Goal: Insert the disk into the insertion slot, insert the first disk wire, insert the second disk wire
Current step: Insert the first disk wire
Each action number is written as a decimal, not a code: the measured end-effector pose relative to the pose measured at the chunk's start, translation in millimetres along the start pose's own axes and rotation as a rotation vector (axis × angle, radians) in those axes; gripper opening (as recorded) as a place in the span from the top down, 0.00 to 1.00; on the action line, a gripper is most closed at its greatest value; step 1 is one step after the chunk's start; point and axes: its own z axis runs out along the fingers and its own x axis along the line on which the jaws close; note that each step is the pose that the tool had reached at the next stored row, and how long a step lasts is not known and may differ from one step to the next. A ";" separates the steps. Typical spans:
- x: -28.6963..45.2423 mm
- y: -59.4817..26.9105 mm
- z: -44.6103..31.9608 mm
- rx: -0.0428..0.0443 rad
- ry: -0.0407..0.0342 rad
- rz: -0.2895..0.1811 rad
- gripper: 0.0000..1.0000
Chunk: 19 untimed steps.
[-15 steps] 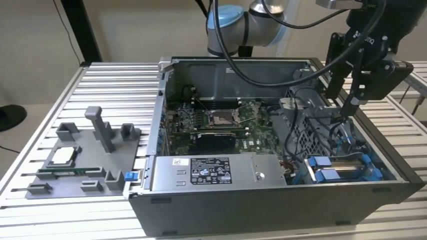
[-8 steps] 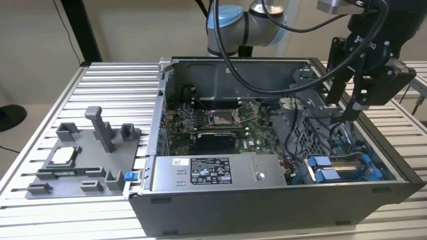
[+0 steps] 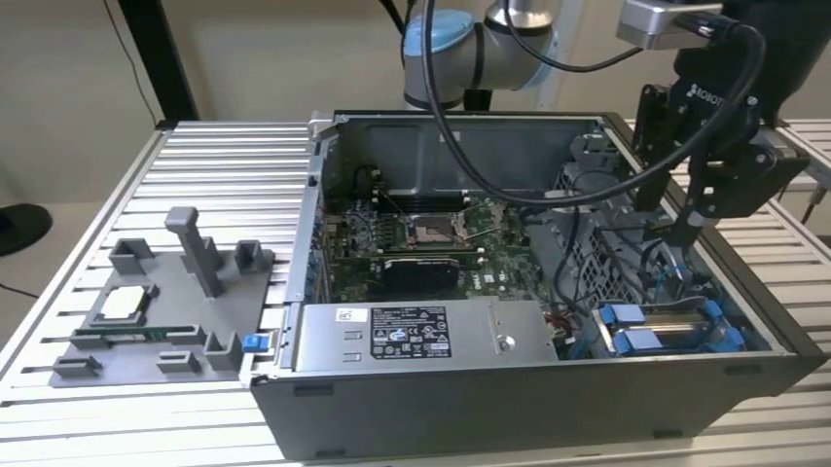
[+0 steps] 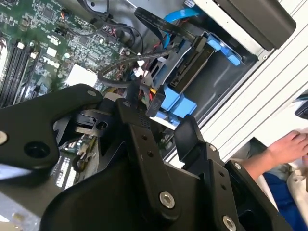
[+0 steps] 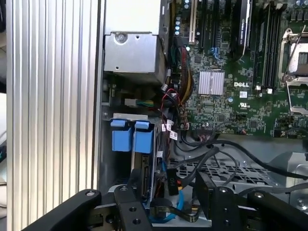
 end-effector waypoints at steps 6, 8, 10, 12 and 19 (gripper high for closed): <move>0.8 1.4 4.2 0.0050 0.0009 -0.036 0.00; 0.7 1.9 4.7 0.0059 0.0011 -0.042 0.00; 0.7 1.9 4.9 0.0061 0.0011 -0.043 0.00; 0.7 2.0 5.1 0.0062 0.0009 -0.043 0.00; 0.5 2.0 5.3 0.0080 0.0004 -0.057 0.00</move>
